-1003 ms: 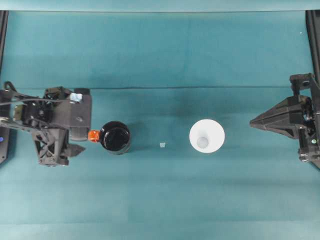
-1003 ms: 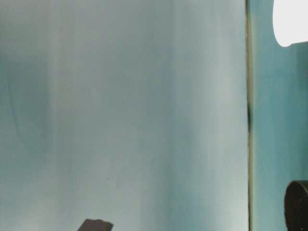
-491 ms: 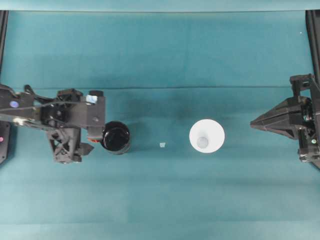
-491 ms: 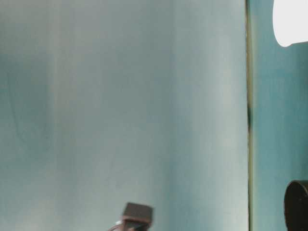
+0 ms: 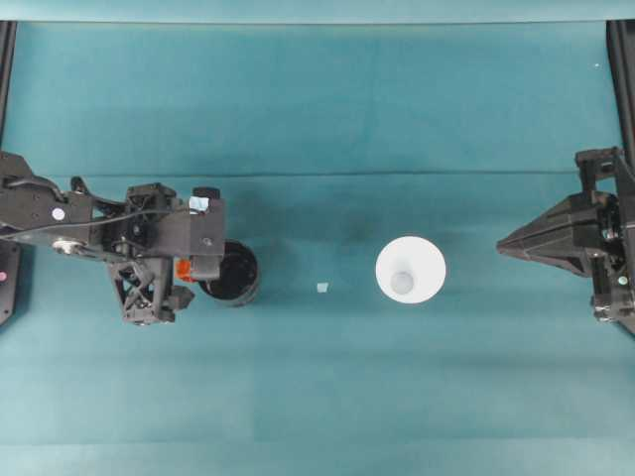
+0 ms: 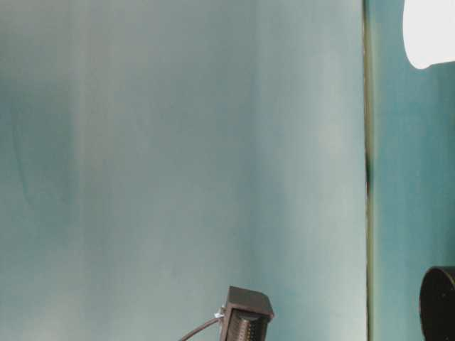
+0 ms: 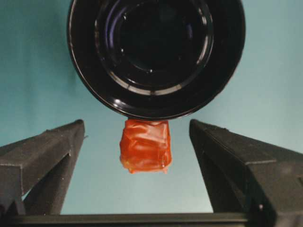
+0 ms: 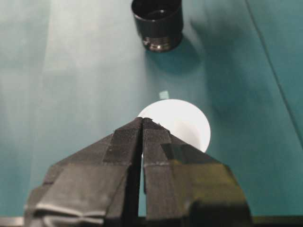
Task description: Put the paper cup into the moved red handle cup holder.
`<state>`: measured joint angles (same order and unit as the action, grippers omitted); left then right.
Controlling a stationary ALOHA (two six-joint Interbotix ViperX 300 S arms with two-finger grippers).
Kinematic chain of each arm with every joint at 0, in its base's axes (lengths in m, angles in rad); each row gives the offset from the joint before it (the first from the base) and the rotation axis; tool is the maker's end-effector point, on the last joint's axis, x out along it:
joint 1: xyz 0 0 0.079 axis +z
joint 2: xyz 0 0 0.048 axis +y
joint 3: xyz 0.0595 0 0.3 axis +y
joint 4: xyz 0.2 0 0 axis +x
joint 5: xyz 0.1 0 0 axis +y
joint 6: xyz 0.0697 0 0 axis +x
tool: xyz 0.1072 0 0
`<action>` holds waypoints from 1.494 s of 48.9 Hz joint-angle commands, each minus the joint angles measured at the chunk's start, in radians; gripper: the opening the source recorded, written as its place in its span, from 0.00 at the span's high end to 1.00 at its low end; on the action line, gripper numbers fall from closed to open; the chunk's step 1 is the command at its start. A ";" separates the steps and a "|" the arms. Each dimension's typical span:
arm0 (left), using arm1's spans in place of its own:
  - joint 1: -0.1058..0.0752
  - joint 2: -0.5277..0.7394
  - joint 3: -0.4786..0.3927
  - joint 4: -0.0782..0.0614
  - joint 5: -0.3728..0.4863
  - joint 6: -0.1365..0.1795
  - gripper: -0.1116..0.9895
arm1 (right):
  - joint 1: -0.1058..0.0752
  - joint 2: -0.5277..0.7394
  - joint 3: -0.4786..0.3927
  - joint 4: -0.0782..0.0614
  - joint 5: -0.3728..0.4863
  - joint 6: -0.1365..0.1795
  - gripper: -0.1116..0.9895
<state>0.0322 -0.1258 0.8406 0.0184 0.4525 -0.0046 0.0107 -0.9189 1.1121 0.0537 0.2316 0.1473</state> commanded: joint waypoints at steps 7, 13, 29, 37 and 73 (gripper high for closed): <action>0.005 -0.003 -0.008 0.002 -0.015 0.000 0.04 | 0.000 0.005 -0.021 0.003 -0.005 0.008 0.99; 0.005 -0.002 -0.008 0.002 -0.029 -0.002 0.06 | 0.000 0.006 -0.021 0.003 -0.005 0.008 0.99; -0.005 -0.003 -0.005 0.002 -0.038 0.002 0.58 | 0.002 0.006 -0.021 0.003 -0.005 0.008 0.99; -0.018 -0.003 -0.005 0.002 -0.035 0.002 0.66 | 0.000 0.006 -0.023 0.003 -0.005 0.008 0.99; -0.025 -0.040 -0.281 0.003 0.206 0.003 0.66 | 0.002 0.005 -0.023 0.003 -0.005 0.008 0.99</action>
<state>0.0107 -0.1749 0.6105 0.0184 0.6596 -0.0031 0.0107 -0.9204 1.1121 0.0552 0.2316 0.1473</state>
